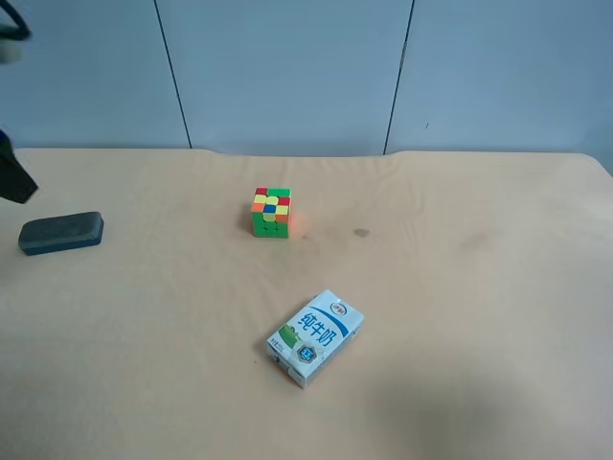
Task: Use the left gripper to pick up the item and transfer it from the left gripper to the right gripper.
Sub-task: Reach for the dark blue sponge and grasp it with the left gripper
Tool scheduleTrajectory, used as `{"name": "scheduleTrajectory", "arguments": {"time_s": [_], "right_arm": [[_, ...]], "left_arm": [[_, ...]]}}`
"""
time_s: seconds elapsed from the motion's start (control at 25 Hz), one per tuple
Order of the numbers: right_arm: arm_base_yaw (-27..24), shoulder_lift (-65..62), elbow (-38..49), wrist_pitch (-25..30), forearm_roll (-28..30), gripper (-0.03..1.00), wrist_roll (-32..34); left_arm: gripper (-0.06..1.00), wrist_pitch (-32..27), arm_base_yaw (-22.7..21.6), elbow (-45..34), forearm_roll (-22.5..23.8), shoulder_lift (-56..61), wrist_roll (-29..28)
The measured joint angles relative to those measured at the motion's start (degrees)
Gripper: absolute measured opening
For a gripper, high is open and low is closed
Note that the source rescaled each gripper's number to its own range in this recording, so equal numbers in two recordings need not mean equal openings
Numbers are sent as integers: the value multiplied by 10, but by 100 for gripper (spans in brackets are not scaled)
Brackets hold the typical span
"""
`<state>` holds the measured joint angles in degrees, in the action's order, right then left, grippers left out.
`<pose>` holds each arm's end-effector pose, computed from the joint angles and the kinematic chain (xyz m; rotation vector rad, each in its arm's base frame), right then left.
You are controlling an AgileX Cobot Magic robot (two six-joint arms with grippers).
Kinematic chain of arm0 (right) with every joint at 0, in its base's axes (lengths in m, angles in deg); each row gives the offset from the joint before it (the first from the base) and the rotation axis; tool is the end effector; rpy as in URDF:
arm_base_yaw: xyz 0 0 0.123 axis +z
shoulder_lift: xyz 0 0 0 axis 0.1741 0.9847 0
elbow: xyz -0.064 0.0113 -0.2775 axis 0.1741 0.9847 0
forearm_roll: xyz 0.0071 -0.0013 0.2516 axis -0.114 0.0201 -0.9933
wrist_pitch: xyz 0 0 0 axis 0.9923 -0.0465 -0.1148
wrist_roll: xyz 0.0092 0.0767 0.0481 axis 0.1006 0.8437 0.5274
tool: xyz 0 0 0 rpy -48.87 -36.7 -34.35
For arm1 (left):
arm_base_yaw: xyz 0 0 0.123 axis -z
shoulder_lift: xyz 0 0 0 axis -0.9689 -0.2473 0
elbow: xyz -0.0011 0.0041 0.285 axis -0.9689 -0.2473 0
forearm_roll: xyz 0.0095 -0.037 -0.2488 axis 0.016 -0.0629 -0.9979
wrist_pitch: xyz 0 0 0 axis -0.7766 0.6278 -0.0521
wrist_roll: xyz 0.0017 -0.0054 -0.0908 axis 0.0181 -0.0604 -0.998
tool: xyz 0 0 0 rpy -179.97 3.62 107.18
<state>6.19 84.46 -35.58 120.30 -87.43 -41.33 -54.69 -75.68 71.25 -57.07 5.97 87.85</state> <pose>-0.0069 0.0071 0.2796 -0.0044 2.0401 0.0152 0.2571 -0.0049 0.3066 0.7002 2.5931 0.0893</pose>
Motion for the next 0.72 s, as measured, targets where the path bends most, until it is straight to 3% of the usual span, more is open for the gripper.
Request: {"name": "scheduleTrajectory", "arguments": {"time_s": [0.36, 0.48, 0.72], "right_arm": [[0, 0, 0, 0, 0, 100, 0], [0, 0, 0, 0, 0, 100, 0], [0, 0, 0, 0, 0, 100, 0]], "left_arm": [[100, 24, 12, 89, -19, -230, 169], [100, 45, 12, 113, -1, -264, 217], [100, 102, -19, 127, 44, -309, 259]]}}
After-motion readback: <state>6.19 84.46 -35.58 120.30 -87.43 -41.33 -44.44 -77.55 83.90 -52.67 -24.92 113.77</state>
